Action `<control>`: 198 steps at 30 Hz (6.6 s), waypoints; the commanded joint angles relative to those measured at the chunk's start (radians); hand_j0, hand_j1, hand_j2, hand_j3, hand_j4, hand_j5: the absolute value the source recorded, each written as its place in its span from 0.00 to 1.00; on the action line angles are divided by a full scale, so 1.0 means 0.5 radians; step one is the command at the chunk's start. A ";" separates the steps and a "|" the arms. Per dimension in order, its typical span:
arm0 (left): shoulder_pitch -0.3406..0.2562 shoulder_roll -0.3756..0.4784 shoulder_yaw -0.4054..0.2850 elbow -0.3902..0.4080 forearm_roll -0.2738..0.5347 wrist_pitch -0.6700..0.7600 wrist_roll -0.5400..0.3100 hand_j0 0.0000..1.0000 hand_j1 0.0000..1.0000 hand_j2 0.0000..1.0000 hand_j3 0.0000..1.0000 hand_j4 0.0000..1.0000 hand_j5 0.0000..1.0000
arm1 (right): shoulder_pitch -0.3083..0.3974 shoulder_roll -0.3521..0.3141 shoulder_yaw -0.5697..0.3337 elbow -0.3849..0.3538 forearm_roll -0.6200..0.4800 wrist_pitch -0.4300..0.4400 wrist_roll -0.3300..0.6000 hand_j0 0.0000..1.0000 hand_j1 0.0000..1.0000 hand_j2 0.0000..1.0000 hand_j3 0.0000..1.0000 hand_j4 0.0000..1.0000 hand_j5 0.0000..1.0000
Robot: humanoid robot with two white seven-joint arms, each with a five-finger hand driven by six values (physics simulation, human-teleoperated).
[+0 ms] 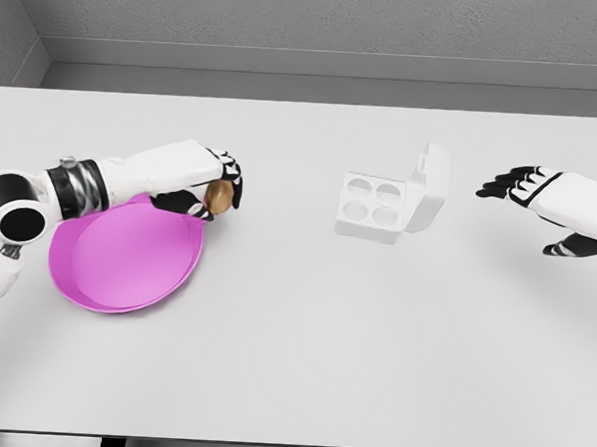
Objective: Pack egg into the box and close the box lid
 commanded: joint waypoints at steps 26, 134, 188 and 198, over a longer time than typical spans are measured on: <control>-0.193 -0.719 -0.102 0.447 -0.102 0.016 0.001 0.36 0.36 0.36 0.36 0.36 0.36 | -0.086 0.037 0.078 0.063 -0.013 0.004 -0.003 1.00 1.00 1.00 1.00 1.00 1.00; 0.853 0.002 1.405 0.401 1.131 -0.405 0.001 1.00 1.00 1.00 1.00 1.00 1.00 | -0.258 0.197 0.241 0.039 -0.019 0.032 -0.006 1.00 1.00 1.00 1.00 1.00 1.00; 0.853 -0.041 1.405 0.382 1.131 -0.405 0.001 1.00 1.00 1.00 1.00 1.00 1.00 | -0.451 0.326 0.345 0.511 -0.062 0.047 -0.003 1.00 1.00 1.00 1.00 1.00 1.00; 0.853 -0.044 1.405 0.382 1.131 -0.405 0.001 1.00 1.00 1.00 1.00 1.00 1.00 | -0.454 0.439 0.385 0.634 -0.046 0.050 -0.003 1.00 1.00 1.00 1.00 1.00 1.00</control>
